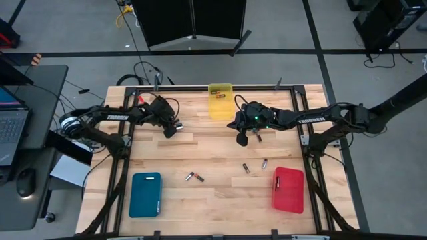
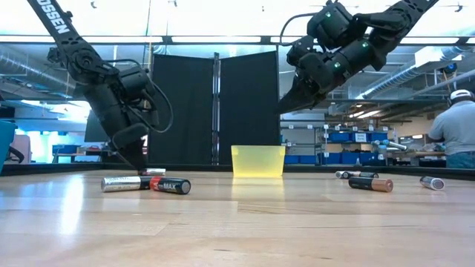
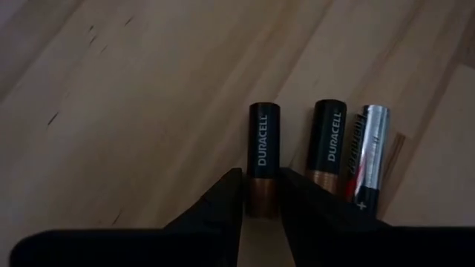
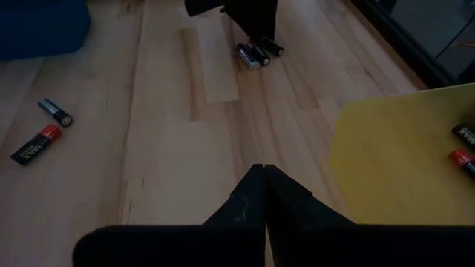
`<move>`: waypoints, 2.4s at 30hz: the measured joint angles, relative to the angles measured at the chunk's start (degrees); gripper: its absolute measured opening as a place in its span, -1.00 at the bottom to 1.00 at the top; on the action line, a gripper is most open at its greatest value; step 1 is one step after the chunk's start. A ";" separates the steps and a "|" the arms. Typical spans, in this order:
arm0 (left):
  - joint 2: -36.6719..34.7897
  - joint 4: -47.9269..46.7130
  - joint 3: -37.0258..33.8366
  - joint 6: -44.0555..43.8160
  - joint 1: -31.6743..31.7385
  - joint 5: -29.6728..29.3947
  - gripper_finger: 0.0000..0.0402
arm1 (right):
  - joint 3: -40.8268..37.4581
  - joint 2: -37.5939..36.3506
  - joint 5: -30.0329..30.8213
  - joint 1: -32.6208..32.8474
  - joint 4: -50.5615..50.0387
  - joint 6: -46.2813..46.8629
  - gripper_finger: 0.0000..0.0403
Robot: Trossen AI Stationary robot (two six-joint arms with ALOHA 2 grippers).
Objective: Sort batteries
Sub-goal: Put the golden battery into the red bin
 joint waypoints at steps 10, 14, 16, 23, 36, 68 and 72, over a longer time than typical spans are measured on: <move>0.02 -0.44 0.02 0.60 -0.02 -0.93 -0.75 | 0.02 0.00 0.00 0.00 -0.02 0.00 -0.96; 0.08 -0.39 0.02 0.47 -0.09 -2.28 -0.75 | 0.02 0.00 0.00 0.00 -0.17 -0.01 -0.96; 0.01 0.09 -0.02 -0.53 -0.09 -2.71 -0.75 | 0.04 0.00 0.00 0.00 -0.54 -0.55 -0.96; -3.01 2.40 -0.39 -1.63 0.03 -4.01 -0.75 | 0.04 0.00 0.00 -0.13 -1.92 -1.50 -0.96; -5.38 22.94 -2.28 -6.73 -2.22 8.86 -0.75 | -10.17 0.02 1.01 -3.19 13.23 1.52 -0.96; 19.54 71.61 12.05 -10.71 -24.55 12.80 -0.75 | -19.74 0.04 3.04 1.27 51.65 14.71 -0.41; 20.76 71.31 13.62 -6.44 -24.85 13.79 -0.75 | -19.74 0.04 2.73 1.16 52.94 17.01 -0.28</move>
